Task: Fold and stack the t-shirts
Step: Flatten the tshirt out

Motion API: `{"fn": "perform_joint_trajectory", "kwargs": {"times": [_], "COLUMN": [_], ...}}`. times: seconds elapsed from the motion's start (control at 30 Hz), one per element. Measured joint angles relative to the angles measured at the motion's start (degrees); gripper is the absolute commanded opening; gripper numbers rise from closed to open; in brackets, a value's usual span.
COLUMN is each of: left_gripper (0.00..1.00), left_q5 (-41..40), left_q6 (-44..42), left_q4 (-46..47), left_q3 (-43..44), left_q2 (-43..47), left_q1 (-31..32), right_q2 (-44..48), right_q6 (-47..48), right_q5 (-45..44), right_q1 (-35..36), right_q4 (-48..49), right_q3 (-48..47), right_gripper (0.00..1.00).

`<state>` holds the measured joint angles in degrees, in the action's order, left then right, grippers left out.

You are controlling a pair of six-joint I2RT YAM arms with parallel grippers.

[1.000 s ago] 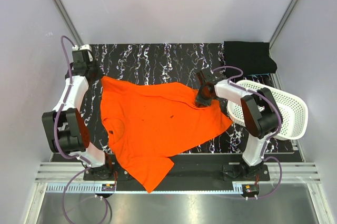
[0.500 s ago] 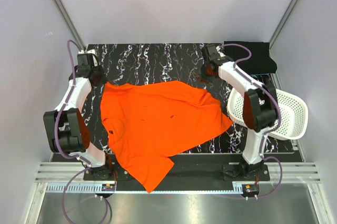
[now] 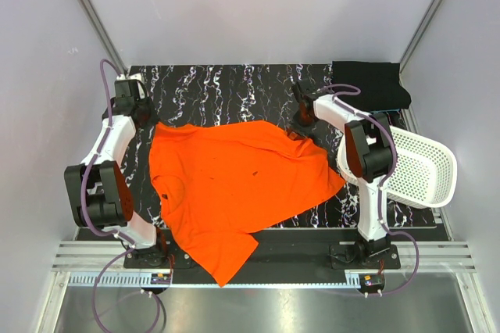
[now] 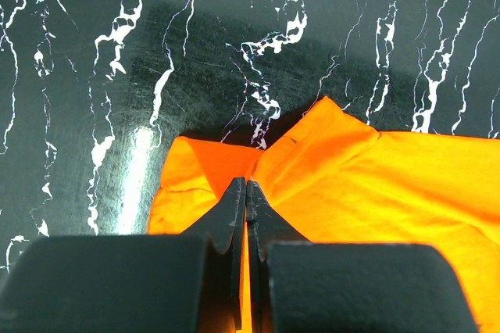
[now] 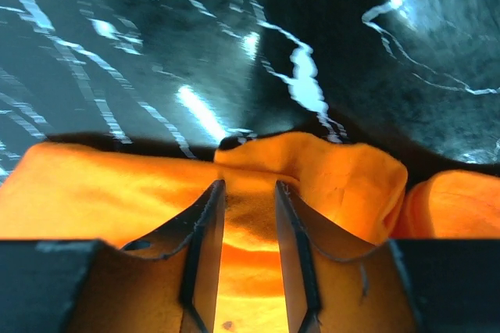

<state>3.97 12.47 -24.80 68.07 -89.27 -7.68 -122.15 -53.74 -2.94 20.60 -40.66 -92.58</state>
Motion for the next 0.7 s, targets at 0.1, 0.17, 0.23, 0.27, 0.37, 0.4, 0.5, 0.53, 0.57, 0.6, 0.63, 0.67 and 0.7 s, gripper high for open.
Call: {"fn": "perform_joint_trajectory", "kwargs": {"times": [0.1,0.17,0.23,0.27,0.37,0.4,0.5,0.53,0.57,0.6,0.63,0.67,0.7], "left_gripper": [0.0,0.0,0.0,0.0,0.0,0.0,0.0,0.0,0.0,0.0,0.0,0.0,0.0], "left_q5": [0.0,0.2,0.2,0.2,0.2,0.2,0.2,0.2,0.2,0.1,0.0,-0.1,-0.3], "left_q6": [0.0,0.0,0.0,0.0,0.0,0.0,0.0,0.0,0.0,0.0,0.0,0.0,0.0], "left_q4": [0.0,0.0,0.0,0.0,0.0,0.0,0.0,0.0,0.0,0.0,0.0,0.0,0.0], "left_q3": [0.0,0.0,0.0,0.0,0.0,0.0,0.0,0.0,0.0,0.0,0.0,0.0,0.0], "left_q2": [0.0,0.0,0.0,0.0,0.0,0.0,0.0,0.0,0.0,0.0,0.0,0.0,0.0], "left_q1": [0.0,0.0,0.0,0.1,0.1,0.1,0.1,0.1,0.1,0.1,0.1,0.1,0.1], "right_q2": [0.0,0.0,-0.5,-0.9,-1.8,-2.1,-2.6,-2.6,-2.6,-2.6,-2.6,-2.6,-2.6], "right_q6": [-0.5,-0.6,-0.5,-0.4,-0.3,-0.2,0.2,0.4,0.7,0.9,1.1,1.2,1.2], "right_q5": [0.2,0.1,0.1,0.1,-0.1,-0.4,-1.9,-2.8,-3.9,-4.9,-6.2,-7.8,-9.3], "right_q1": [0.0,0.0,0.0,0.0,0.0,0.0,0.0,0.0,0.0,0.0,0.0,0.0,0.0], "right_q4": [0.0,0.0,-0.3,-0.5,-0.8,-0.9,-1.0,-1.0,-1.0,-1.1,-1.0,-0.7,-0.5], "right_q3": [1.3,1.3,0.8,0.3,-1.1,-1.6,-2.8,-3.0,-3.1,-3.3,-3.4,-3.5,-3.5], "right_gripper": [0.39,0.37,0.28,0.25,0.08,0.0,0.0,0.0,0.0,0.0,0.0,0.0,0.0]}}
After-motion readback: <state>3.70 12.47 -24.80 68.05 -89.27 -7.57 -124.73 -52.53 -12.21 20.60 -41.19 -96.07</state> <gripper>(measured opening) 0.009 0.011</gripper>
